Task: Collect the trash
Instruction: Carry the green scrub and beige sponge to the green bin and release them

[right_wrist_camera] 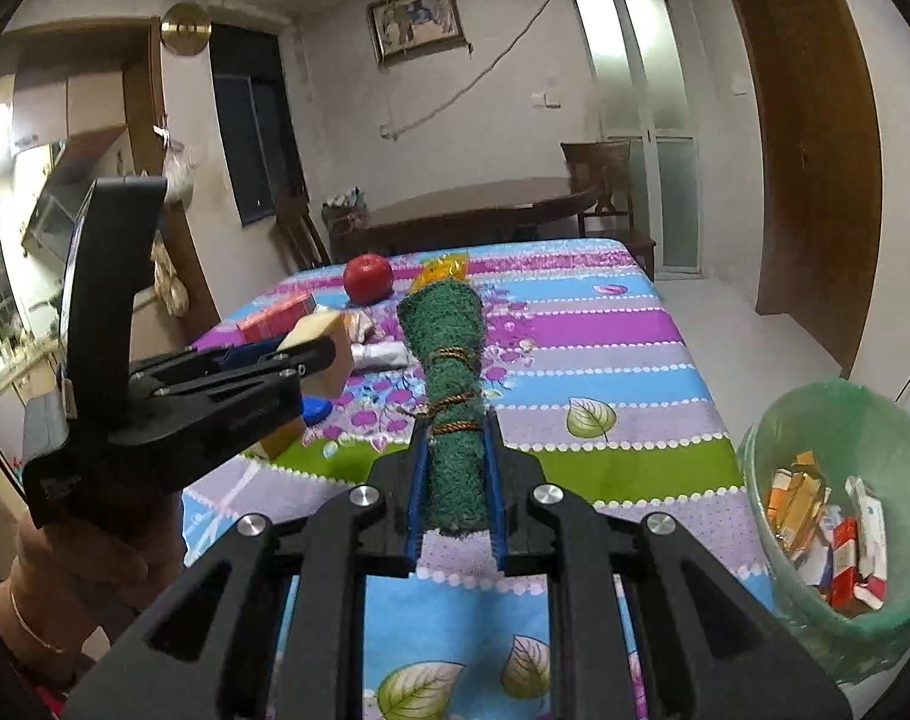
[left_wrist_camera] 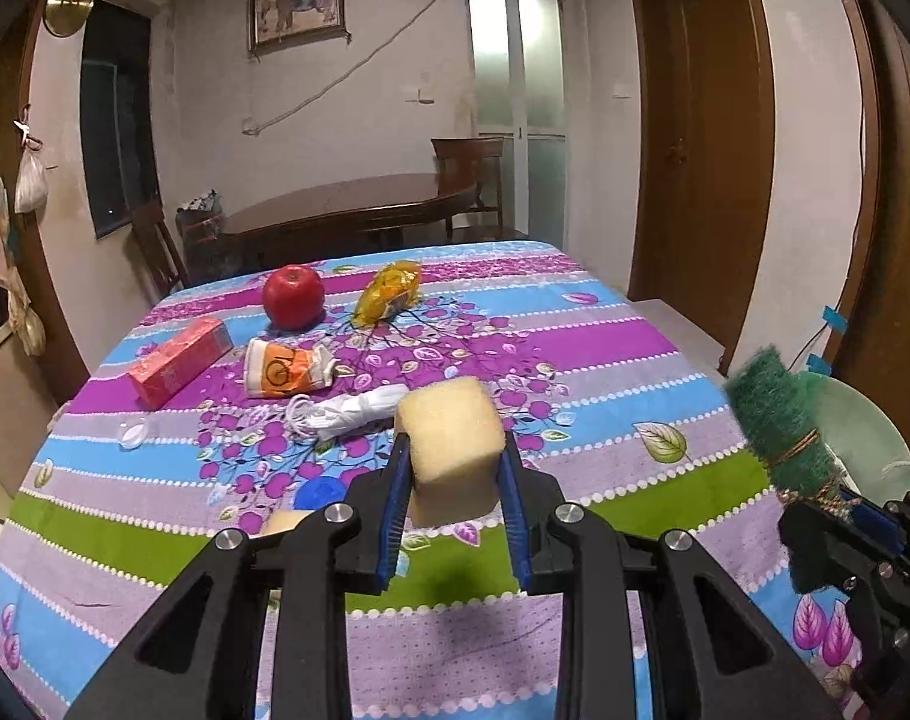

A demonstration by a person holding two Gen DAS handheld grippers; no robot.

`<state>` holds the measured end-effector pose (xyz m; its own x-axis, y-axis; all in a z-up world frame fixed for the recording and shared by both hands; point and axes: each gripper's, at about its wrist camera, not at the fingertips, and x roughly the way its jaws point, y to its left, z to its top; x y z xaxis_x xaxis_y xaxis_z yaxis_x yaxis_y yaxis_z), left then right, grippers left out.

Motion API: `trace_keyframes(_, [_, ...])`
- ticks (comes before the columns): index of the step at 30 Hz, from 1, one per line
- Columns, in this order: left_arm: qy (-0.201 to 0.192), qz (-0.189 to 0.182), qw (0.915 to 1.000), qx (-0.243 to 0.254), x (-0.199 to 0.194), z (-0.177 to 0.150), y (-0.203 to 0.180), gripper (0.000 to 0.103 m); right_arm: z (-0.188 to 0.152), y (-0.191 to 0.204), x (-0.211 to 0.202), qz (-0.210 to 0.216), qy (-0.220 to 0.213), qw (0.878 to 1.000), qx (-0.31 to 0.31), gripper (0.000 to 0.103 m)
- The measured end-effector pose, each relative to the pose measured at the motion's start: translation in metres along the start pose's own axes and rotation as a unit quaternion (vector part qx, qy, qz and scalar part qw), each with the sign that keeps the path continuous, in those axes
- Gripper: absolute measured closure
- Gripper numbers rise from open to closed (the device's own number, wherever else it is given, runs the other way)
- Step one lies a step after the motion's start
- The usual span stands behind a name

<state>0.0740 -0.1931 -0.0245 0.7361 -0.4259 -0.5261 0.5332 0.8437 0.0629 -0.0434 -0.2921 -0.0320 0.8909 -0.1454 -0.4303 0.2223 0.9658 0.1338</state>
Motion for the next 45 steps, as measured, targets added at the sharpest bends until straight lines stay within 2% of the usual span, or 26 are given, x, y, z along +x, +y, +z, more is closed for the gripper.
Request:
trace_keyframes(7, [-0.012,0.009,0.9999,0.002,-0.009,0.007,0.002,0.074,0.006,-0.001,-0.010,-0.017,-0.047,0.999,-0.010,0.088])
trace_keyframes(13, [-0.029,-0.007,0.9995,0.012,-0.015,0.026,-0.016,0.074,0.026,-0.019,-0.030,-0.052,-0.079,0.995,-0.018,0.088])
trace_keyframes(20, [-0.046,-0.049,0.9971,0.035,-0.015,0.057,-0.061,0.074,0.045,-0.060,-0.055,-0.109,-0.097,0.989,-0.005,0.088])
trace_keyframes(27, [-0.052,-0.099,0.9908,0.076,-0.005,0.083,-0.133,0.074,0.058,-0.116,-0.091,-0.179,-0.100,0.979,0.015,0.088])
trace_keyframes(31, [-0.051,-0.121,0.9857,0.105,0.002,0.091,-0.176,0.074,0.059,-0.152,-0.106,-0.216,-0.089,0.972,0.032,0.088])
trace_keyframes(40, [-0.036,-0.162,0.9718,0.167,0.025,0.097,-0.263,0.074,0.051,-0.206,-0.106,-0.268,-0.028,0.961,0.057,0.088])
trace_keyframes(43, [-0.025,-0.179,0.9652,0.189,0.034,0.092,-0.283,0.074,0.048,-0.214,-0.102,-0.271,-0.005,0.960,0.070,0.088])
trace_keyframes(45, [-0.005,-0.208,0.9569,0.202,0.042,0.091,-0.295,0.074,0.046,-0.225,-0.101,-0.269,0.005,0.960,0.078,0.088])
